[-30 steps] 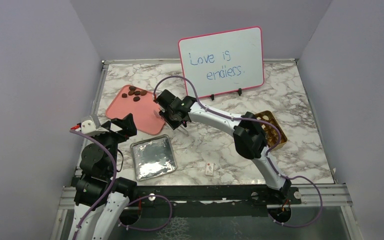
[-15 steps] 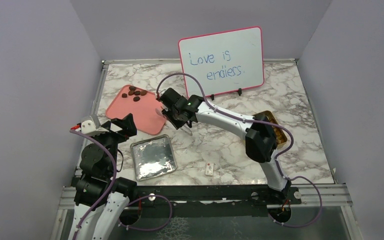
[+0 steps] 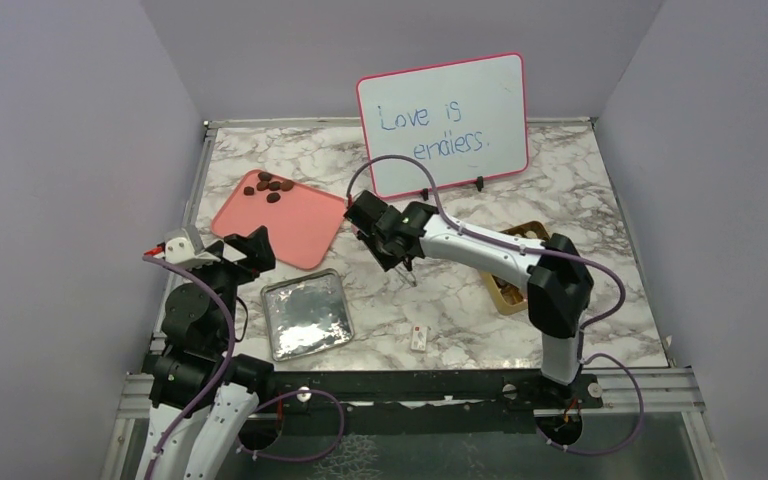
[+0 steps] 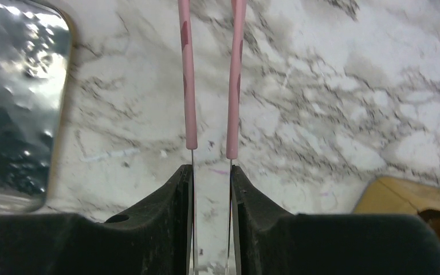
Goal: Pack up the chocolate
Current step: Pick up the fake chocolate from the plate.
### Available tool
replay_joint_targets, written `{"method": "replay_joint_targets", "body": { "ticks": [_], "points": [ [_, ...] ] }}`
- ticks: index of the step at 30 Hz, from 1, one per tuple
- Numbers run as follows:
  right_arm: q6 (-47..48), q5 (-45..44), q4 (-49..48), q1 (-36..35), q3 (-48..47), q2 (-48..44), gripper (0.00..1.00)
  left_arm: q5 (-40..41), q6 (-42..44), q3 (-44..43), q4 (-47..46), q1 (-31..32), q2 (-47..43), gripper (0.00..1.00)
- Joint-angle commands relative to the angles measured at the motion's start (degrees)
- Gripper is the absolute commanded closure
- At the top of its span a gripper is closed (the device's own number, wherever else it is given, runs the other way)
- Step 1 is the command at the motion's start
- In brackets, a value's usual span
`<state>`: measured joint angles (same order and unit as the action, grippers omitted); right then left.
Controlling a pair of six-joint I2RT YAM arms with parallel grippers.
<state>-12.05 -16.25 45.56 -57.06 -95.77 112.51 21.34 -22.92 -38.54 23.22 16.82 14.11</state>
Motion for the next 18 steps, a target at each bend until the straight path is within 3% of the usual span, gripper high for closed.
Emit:
{"method": "replay_joint_targets", "body": {
  "ticks": [1, 15, 18],
  "points": [
    [-4.8, -6.1, 2.2, -0.4, 7.1, -10.0, 0.69, -2.7, 0.0, 0.1, -1.3, -0.4, 1.9, 0.01],
    [-18.3, -11.2, 8.4, -0.2, 20.2, -27.4, 0.69, -4.4, 0.4, 0.1, -1.4, -0.4, 2.0, 0.01],
    [-18.0, -7.5, 7.0, -0.1, 21.0, -28.5, 0.68, -4.4, 0.4, 0.2, -1.4, -0.4, 2.1, 0.01]
  ]
}}
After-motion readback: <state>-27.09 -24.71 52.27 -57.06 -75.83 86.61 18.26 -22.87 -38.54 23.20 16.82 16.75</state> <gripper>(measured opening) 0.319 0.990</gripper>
